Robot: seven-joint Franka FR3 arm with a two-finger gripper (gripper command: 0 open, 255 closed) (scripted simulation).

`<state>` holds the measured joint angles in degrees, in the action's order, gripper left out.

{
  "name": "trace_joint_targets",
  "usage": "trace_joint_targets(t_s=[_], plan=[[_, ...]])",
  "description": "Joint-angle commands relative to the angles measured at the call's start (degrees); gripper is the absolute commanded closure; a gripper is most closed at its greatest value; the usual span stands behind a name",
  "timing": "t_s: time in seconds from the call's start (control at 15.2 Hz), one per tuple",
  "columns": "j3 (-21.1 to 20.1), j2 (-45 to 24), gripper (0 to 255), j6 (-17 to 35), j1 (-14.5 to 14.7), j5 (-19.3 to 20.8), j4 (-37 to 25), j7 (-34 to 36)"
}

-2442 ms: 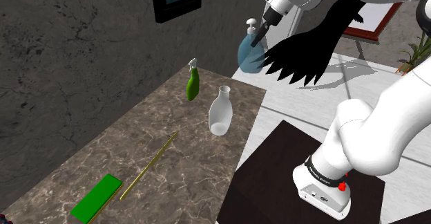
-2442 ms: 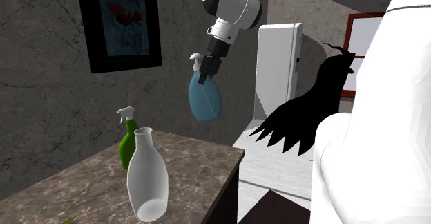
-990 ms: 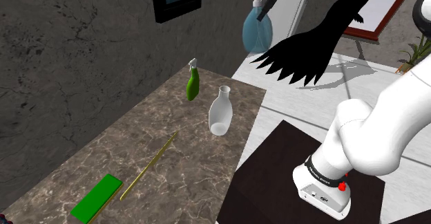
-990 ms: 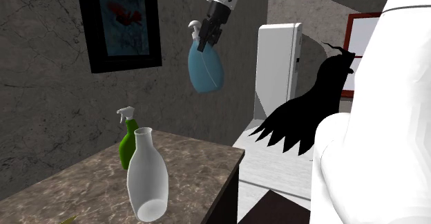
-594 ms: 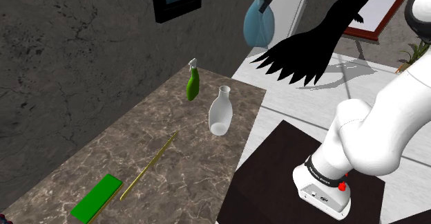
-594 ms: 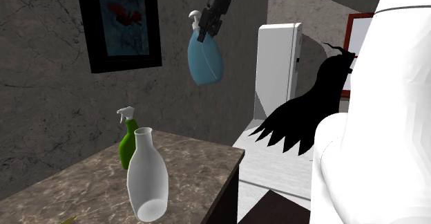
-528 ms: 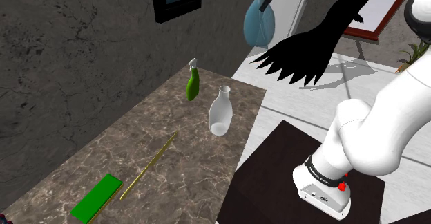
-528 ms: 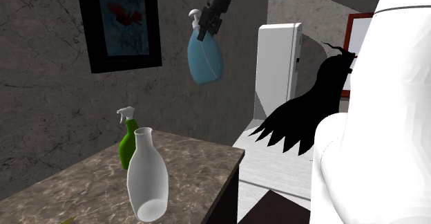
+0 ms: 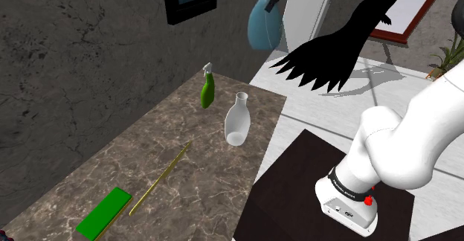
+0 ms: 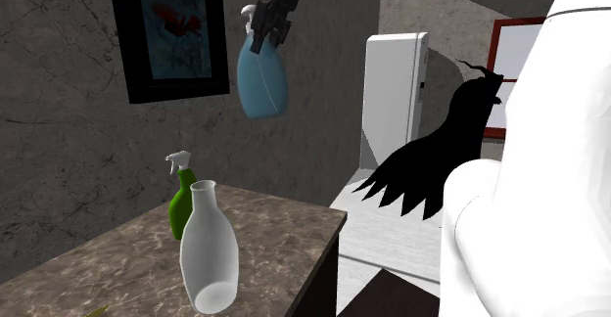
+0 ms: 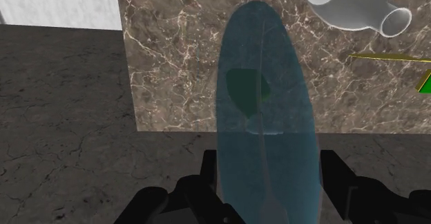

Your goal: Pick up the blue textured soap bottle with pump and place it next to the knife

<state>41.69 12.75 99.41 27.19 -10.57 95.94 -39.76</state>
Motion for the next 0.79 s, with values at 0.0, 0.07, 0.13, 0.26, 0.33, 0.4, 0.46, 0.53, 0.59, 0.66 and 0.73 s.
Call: trace_joint_targets(t_s=[0.0,0.07,0.13,0.26,0.33,0.4,0.46,0.53,0.59,0.66,0.73], plan=[[-2.2,0.06,255,1.22,0.9,0.36,0.54,3.03],[-3.2,0.11,255,1.79,1.32,0.56,0.84,4.39],[-4.15,0.09,255,2.33,1.77,0.72,1.08,5.72],[-5.96,-0.18,255,3.36,2.65,0.93,1.33,8.29],[-6.8,-0.42,255,3.83,3.11,0.99,1.34,9.54],[-7.63,-0.73,255,4.29,3.57,1.02,1.28,10.76],[-8.42,-1.11,255,4.72,4.02,1.02,1.15,11.96],[-9.18,-1.55,255,5.13,4.49,1.0,0.95,13.13],[-9.91,-2.05,255,5.52,4.97,0.97,0.67,14.29],[-10.61,-2.61,255,5.88,5.45,0.92,0.32,15.42],[-11.29,-3.23,255,6.21,5.92,0.84,-0.11,16.53]])
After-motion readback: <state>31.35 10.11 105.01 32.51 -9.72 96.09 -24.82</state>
